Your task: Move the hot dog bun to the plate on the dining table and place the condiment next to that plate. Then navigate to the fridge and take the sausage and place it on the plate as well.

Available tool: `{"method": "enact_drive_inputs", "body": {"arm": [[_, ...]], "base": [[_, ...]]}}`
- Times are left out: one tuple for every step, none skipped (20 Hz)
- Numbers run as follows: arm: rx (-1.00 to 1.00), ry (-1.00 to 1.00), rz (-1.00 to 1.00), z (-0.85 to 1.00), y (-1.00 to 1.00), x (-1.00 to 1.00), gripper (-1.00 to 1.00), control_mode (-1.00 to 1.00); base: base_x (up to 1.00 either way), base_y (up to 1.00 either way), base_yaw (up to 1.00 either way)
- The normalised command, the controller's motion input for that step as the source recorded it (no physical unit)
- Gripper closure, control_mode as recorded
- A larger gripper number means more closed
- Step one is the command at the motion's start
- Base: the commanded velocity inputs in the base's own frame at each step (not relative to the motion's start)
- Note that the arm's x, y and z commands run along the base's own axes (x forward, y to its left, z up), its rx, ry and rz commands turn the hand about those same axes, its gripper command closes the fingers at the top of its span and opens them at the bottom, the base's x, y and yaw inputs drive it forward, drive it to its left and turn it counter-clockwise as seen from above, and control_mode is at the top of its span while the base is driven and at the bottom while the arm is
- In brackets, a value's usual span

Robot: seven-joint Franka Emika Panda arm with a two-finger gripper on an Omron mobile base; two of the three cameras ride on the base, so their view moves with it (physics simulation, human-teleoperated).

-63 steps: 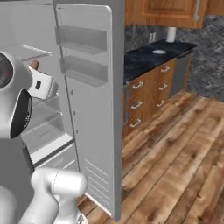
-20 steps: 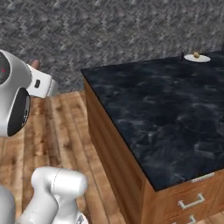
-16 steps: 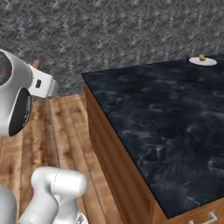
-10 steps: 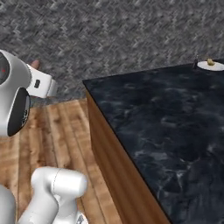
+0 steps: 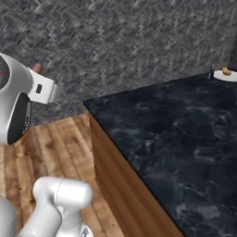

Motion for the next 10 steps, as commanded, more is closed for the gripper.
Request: {"method": "enact_drive_inputs", "body": {"arm": [[0.0,0.0,0.0,0.0,0.0,0.0,1.0,1.0],[0.0,0.0,0.0,0.0,0.0,0.0,1.0,1.0],[0.0,0.0,0.0,0.0,0.0,0.0,1.0,1.0],[0.0,0.0,0.0,0.0,0.0,0.0,1.0,1.0],[0.0,0.0,0.0,0.0,0.0,0.0,1.0,1.0],[0.0,0.0,0.0,0.0,0.0,0.0,1.0,1.0],[0.0,0.0,0.0,0.0,0.0,0.0,1.0,1.0],[0.0,0.0,0.0,0.0,0.0,0.0,1.0,1.0],[0.0,0.0,0.0,0.0,0.0,0.0,1.0,1.0],[0.0,0.0,0.0,0.0,0.0,0.0,1.0,1.0]], "base": [[1.0,0.79,-0.28],[1.0,0.79,-0.28],[1.0,0.79,-0.28],[1.0,0.8,-0.28],[1.0,0.8,-0.28],[1.0,0.8,-0.29],[1.0,0.8,-0.29],[1.0,0.8,-0.29],[1.0,0.8,-0.29],[1.0,0.81,-0.29]]}}
